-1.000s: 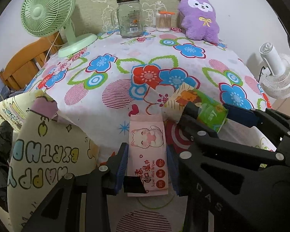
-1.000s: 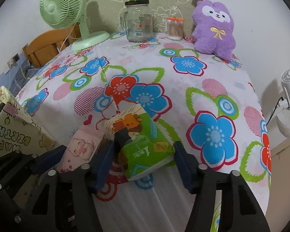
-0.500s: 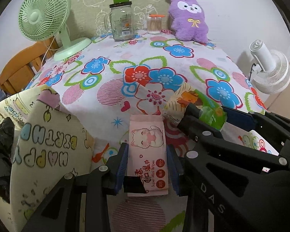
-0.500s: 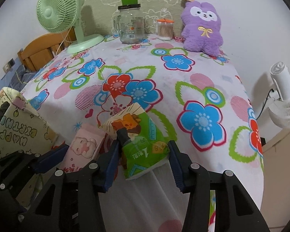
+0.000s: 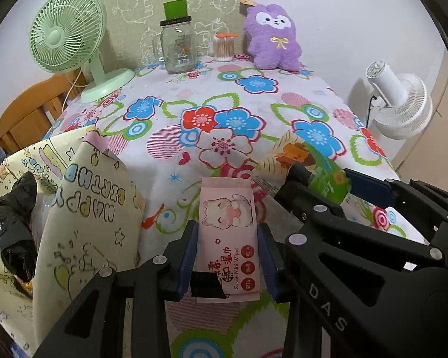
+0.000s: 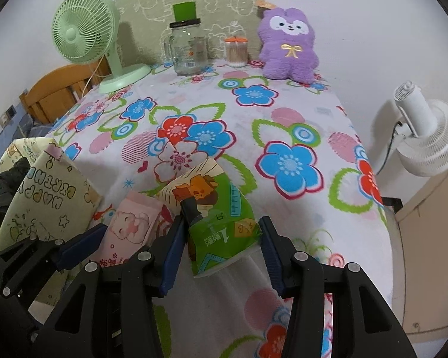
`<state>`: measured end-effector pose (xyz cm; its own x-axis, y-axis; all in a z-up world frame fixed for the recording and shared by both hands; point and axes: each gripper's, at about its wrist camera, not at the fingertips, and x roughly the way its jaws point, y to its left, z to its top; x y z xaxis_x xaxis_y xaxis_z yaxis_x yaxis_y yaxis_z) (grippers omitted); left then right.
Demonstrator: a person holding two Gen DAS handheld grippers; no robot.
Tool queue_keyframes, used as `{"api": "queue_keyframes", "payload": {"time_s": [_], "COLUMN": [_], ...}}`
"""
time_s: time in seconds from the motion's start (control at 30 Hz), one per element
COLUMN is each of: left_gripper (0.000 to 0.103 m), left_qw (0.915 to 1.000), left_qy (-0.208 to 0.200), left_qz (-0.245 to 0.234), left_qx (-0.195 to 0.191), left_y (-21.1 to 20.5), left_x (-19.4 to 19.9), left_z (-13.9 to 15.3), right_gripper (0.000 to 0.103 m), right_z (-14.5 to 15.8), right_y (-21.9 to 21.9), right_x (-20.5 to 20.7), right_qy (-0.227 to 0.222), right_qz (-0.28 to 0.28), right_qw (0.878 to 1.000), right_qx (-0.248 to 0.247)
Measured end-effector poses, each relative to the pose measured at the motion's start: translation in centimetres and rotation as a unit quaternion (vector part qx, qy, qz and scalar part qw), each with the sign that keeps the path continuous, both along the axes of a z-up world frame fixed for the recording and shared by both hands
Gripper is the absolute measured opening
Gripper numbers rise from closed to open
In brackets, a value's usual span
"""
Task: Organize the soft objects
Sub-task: 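Carry the pink wipes pack and green tissue pack over the fabric box with both grippers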
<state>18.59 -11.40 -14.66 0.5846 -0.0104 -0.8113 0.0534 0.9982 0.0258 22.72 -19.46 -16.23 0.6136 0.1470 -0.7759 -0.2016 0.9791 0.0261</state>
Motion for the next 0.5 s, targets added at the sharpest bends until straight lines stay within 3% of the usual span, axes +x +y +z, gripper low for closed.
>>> {"api": "queue_keyframes", "payload": {"time_s": [0.5], "left_gripper": [0.04], "left_qw": [0.9992], "left_qy": [-0.034], "left_qz": [-0.023], "left_qx": [0.0], "left_y": [-0.8], "left_x": [-3.9], "left_z": [2.8], "right_gripper": [0.052], "right_z": [2.9], "right_y": [-1.3], "right_x": [-4.8], "right_qy": [-0.032], "right_qz": [-0.053], "right_qw": [0.998], "right_qx": [0.0]}}
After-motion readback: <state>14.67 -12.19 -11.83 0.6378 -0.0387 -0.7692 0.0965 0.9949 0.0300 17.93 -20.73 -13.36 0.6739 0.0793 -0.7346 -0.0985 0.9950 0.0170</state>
